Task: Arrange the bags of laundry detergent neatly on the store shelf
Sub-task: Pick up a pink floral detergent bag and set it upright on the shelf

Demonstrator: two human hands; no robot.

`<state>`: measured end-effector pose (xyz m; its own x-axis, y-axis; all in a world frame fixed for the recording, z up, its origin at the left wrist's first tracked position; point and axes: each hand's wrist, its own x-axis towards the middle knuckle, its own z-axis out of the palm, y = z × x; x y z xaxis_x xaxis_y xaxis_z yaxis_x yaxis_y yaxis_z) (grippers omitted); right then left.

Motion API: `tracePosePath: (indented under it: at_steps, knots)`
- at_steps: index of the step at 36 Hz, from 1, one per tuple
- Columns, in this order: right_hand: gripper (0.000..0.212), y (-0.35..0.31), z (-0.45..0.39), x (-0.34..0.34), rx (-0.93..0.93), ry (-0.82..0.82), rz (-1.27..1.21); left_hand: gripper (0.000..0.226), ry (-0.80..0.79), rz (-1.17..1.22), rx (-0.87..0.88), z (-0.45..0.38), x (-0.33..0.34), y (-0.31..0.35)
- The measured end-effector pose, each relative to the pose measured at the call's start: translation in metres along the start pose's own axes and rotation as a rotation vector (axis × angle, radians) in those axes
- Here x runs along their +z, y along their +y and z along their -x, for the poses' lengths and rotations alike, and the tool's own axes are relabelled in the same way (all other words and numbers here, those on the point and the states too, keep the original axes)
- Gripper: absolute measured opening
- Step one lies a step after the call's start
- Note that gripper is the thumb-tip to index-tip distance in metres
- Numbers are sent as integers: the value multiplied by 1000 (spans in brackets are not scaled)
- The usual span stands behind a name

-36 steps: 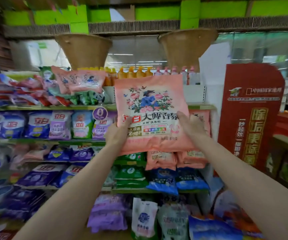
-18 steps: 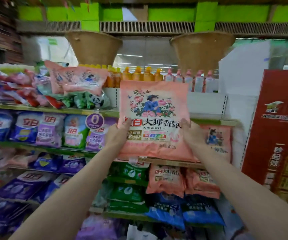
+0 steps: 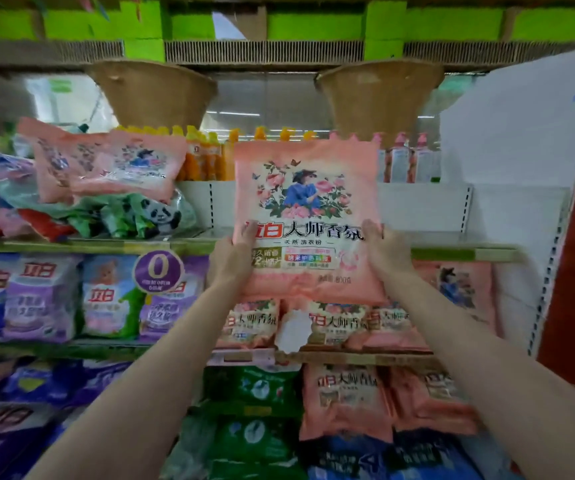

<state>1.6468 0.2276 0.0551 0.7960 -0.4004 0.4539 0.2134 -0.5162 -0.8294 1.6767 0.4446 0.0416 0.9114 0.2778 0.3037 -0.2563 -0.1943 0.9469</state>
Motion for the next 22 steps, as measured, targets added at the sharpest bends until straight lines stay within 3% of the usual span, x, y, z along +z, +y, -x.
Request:
tracePosePath:
  at_steps: [6,14,18,22]
  knots:
    - [54,34,-38,5,114,-34,-8,52,-30,-24,28,-36,47,-15]
    - [93,73,-114,-13,246,-107,-276,47,-146,105,0,-78,122,-15]
    - [60,80,-154,-30,154,-211,-225,46,-94,205,-72,-99,158,-4]
    - [69,90,-186,-44,79,-300,-66,42,-63,228,-53,-112,195,12]
